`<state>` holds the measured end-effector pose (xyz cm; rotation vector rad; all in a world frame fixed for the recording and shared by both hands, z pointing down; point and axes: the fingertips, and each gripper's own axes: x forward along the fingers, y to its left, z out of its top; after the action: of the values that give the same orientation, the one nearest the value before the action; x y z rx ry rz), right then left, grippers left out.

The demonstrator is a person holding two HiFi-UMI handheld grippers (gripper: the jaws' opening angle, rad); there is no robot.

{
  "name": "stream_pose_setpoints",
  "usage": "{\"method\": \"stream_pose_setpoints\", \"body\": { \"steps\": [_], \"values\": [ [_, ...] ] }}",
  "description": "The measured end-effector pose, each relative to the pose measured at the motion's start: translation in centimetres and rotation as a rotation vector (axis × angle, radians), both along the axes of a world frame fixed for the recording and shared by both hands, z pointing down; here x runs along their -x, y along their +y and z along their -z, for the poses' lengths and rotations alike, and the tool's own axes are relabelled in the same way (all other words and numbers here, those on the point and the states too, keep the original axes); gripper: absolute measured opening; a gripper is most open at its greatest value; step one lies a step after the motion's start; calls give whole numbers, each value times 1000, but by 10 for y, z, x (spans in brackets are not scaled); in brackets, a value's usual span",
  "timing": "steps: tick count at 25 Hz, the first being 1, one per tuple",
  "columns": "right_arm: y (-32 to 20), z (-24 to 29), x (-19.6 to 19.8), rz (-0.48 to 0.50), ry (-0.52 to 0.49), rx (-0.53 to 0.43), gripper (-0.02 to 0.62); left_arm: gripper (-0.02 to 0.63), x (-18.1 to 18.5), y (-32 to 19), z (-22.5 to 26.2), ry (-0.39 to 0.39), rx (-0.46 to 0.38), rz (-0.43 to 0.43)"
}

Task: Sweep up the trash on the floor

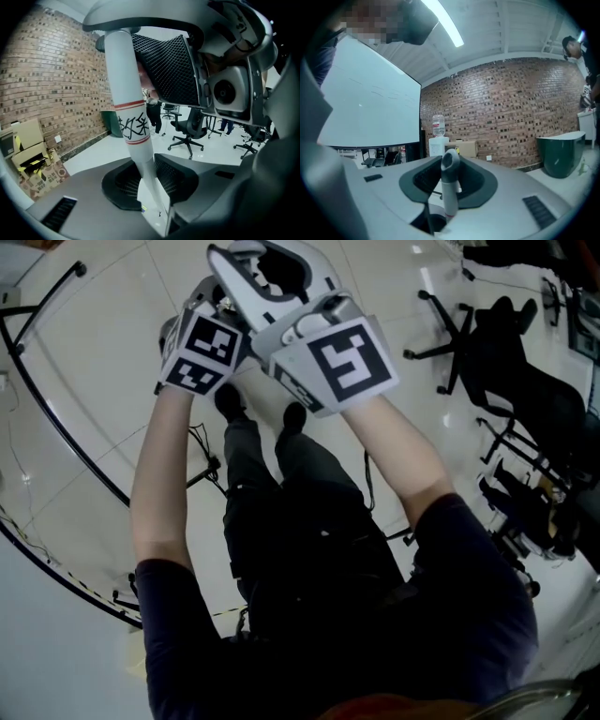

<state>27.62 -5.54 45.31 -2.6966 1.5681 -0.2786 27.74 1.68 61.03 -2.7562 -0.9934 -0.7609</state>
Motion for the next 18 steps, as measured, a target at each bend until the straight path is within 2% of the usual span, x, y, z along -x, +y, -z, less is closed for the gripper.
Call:
{"method": "stream_pose_setpoints", "body": {
  "steps": [8, 18],
  "values": [
    [-8, 9, -7, -56, 25, 10, 110, 78, -4, -10, 7, -16, -32, -75],
    [-2, 18, -5, -68, 24, 10, 110, 77, -1, -7, 12, -63, -81, -136]
  ]
}}
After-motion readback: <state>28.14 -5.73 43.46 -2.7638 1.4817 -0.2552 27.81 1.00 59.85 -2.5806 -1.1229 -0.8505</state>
